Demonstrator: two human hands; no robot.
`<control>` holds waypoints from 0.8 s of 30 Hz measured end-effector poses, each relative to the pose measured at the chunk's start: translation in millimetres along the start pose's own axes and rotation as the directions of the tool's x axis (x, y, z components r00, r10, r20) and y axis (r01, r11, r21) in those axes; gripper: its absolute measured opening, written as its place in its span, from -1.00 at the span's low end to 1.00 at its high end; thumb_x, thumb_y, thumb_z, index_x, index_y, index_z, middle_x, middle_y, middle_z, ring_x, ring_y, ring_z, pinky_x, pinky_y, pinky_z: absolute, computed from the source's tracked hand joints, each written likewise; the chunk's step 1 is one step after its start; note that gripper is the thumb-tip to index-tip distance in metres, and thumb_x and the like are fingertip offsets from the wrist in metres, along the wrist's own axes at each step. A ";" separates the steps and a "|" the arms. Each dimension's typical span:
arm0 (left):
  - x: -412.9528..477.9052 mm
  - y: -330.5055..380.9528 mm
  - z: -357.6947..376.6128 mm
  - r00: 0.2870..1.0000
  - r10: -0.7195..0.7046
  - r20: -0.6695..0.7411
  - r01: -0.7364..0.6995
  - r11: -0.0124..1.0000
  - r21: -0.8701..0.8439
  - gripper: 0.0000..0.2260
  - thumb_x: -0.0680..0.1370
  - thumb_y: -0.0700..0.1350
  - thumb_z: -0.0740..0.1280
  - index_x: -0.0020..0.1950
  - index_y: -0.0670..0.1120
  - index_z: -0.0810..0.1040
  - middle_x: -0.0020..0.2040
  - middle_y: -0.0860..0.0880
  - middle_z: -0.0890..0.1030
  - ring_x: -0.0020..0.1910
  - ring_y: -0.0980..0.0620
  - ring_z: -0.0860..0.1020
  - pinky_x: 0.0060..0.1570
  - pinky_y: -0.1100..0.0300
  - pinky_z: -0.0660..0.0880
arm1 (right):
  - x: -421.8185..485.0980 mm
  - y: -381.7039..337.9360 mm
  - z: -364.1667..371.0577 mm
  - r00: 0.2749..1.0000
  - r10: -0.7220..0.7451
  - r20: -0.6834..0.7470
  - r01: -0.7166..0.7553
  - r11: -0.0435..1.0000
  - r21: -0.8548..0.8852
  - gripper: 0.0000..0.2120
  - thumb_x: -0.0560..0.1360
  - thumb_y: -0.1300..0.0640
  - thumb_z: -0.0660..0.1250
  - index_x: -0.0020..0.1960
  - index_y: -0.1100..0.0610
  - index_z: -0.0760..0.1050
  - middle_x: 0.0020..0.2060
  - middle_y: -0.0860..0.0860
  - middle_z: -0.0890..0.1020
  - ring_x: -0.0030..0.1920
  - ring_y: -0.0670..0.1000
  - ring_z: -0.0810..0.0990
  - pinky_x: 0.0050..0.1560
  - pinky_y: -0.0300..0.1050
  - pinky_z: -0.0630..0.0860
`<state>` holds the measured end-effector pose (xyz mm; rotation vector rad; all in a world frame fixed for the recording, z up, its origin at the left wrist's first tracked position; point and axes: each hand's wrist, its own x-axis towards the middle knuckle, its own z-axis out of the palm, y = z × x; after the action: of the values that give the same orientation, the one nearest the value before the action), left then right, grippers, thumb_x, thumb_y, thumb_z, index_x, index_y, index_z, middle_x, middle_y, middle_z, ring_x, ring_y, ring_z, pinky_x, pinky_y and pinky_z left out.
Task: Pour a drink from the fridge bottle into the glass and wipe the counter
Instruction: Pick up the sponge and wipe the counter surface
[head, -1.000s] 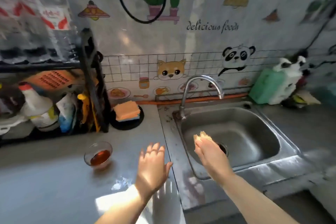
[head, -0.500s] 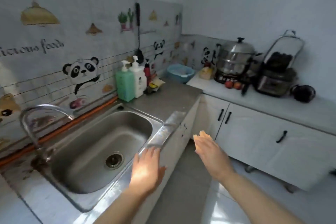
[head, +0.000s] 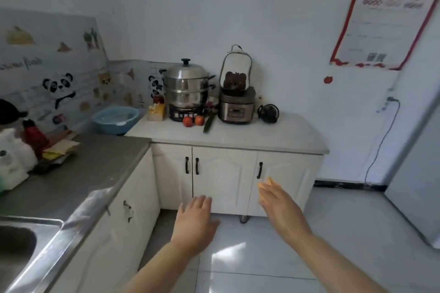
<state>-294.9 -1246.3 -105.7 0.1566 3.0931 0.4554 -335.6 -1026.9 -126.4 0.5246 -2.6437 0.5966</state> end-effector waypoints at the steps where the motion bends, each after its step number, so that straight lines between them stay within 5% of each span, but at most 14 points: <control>1: 14.5 14.8 2.4 1.000 0.023 0.009 -0.023 1.000 0.002 -0.46 0.60 0.10 0.11 0.53 -0.04 0.07 0.54 0.01 0.15 0.52 0.01 0.09 0.51 0.01 -0.02 | 4.2 15.2 -8.2 0.998 0.047 0.031 -0.047 0.999 -0.019 -0.59 0.62 0.03 0.04 0.35 0.21 0.38 0.40 0.14 0.36 0.44 0.07 0.28 0.34 -0.54 -0.19; 3: 42.4 41.5 6.1 0.997 0.070 0.022 -0.070 0.998 0.006 -0.46 0.60 0.08 0.11 0.53 -0.05 0.06 0.54 0.01 0.15 0.52 0.01 0.09 0.52 0.02 -0.02 | 10.8 44.9 -20.4 0.998 0.068 0.019 -0.067 0.997 -0.024 -0.43 0.61 -0.08 -0.11 0.19 0.28 0.51 0.21 0.20 0.56 0.28 0.22 0.48 0.31 -0.51 -0.30; 5: 69.9 62.7 10.5 0.994 0.107 0.035 -0.108 0.994 0.010 -0.45 0.60 0.09 0.12 0.53 -0.06 0.06 0.54 0.00 0.15 0.52 0.00 0.09 0.52 0.01 -0.01 | 17.3 72.6 -28.6 0.995 0.101 0.000 -0.101 0.992 -0.070 -0.45 0.61 -0.06 -0.09 0.14 0.28 0.54 0.15 0.18 0.60 0.29 0.19 0.46 0.36 -0.46 -0.20; 9: 127.6 95.4 22.0 0.983 0.173 0.058 -0.175 0.984 0.027 -0.45 0.61 0.11 0.11 0.53 -0.07 0.06 0.54 -0.01 0.16 0.52 0.00 0.09 0.51 0.01 -0.01 | 34.6 125.1 -27.6 0.981 0.180 -0.067 -0.186 0.977 -0.109 -0.67 0.56 0.20 0.22 0.30 0.25 0.43 0.36 0.14 0.41 0.44 0.14 0.26 0.43 -0.08 0.05; 13: 191.9 118.5 37.6 0.970 0.229 0.077 -0.232 0.972 0.036 -0.45 0.61 0.11 0.10 0.53 -0.08 0.07 0.53 -0.01 0.17 0.51 0.00 0.11 0.51 0.04 0.01 | 58.9 177.4 -16.0 0.994 0.095 -0.061 -0.102 0.986 -0.128 -0.62 0.59 0.13 0.15 0.40 0.17 0.32 0.45 0.04 0.25 0.49 -0.01 0.12 0.41 -0.34 -0.05; 17: 270.3 134.7 53.2 0.959 0.268 0.090 -0.271 0.962 0.026 -0.47 0.61 0.11 0.11 0.52 -0.08 0.10 0.52 -0.01 0.20 0.50 0.01 0.14 0.49 0.04 0.01 | 104.9 226.9 -4.6 0.969 0.243 -0.047 -0.247 0.966 -0.078 -0.40 0.61 -0.10 -0.14 0.19 0.27 0.52 0.19 0.16 0.57 0.36 0.06 0.35 0.36 -0.49 -0.21; 19: 313.5 141.5 57.4 0.954 0.284 0.094 -0.287 0.958 0.015 -0.47 0.61 0.11 0.10 0.51 -0.08 0.11 0.52 -0.01 0.20 0.50 0.00 0.14 0.49 0.03 0.02 | 132.5 250.3 -0.7 0.952 0.299 -0.062 -0.304 0.948 -0.091 -0.47 0.62 -0.07 -0.06 0.21 0.27 0.51 0.22 0.18 0.55 0.37 0.11 0.37 0.34 -0.53 -0.23; 22: 374.2 151.7 60.8 0.946 0.299 0.127 -0.302 0.953 0.006 -0.47 0.61 0.11 0.10 0.52 -0.08 0.11 0.52 -0.01 0.20 0.51 0.00 0.14 0.49 0.02 0.01 | 172.4 295.7 9.6 0.971 0.179 -0.159 -0.211 0.955 -0.209 -0.63 0.59 0.10 0.17 0.37 0.16 0.36 0.44 0.07 0.30 0.48 -0.03 0.17 0.36 -0.47 -0.06; 24: 413.1 158.2 64.0 0.941 0.309 0.141 -0.313 0.950 0.010 -0.47 0.61 0.11 0.10 0.52 -0.09 0.11 0.52 -0.02 0.20 0.51 -0.01 0.13 0.50 0.02 0.02 | 195.6 320.2 16.4 0.968 0.212 -0.137 -0.232 0.960 -0.154 -0.56 0.58 -0.03 0.12 0.39 0.12 0.34 0.46 0.02 0.25 0.48 -0.07 0.14 0.37 -0.41 -0.02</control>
<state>-688.9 -1035.8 -120.0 0.6559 2.9454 0.3803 -646.2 -818.4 -160.1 0.1369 -2.6252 0.4451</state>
